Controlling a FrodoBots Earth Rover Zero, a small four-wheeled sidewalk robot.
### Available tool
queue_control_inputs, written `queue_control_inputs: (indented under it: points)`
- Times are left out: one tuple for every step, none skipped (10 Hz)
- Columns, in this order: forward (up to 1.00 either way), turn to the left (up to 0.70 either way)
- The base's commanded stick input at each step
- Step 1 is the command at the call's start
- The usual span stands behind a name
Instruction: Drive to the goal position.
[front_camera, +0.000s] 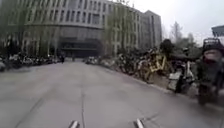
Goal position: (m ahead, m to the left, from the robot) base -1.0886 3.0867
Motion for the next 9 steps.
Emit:
queue_control_inputs:
  points:
    - [1.00, 0.01]
    - [1.00, 0.01]
    - [1.00, 0.01]
    - [1.00, 0.01]
    - [1.00, 0.01]
    - [1.00, 0.01]
    - [1.00, 0.01]
    - [1.00, 0.01]
    - [1.00, 0.01]
